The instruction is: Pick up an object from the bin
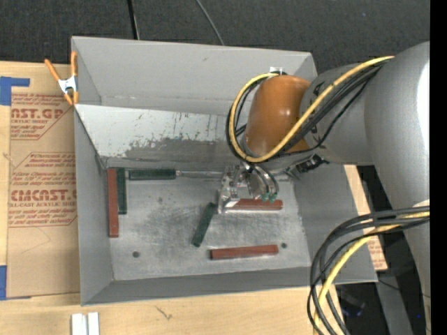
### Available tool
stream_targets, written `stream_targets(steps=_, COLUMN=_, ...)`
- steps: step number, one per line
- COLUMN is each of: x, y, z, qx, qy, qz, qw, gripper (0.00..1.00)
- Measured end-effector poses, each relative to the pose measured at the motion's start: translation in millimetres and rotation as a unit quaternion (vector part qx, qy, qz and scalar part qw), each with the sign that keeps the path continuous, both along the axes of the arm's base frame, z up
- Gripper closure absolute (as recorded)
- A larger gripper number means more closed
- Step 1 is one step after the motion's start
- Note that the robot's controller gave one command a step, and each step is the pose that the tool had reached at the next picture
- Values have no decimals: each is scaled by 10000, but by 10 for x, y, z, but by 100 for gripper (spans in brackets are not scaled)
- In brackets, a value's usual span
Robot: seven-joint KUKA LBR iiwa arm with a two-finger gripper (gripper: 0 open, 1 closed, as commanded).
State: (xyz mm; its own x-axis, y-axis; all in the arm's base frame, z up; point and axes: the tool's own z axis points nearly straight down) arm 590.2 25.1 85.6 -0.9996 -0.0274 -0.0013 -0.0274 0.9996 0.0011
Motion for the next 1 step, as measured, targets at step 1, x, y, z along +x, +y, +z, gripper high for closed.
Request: stream_targets(steps=1, x=0, y=0, z=0, qx=1, qy=0, qz=-1, qw=10000, gripper=100)
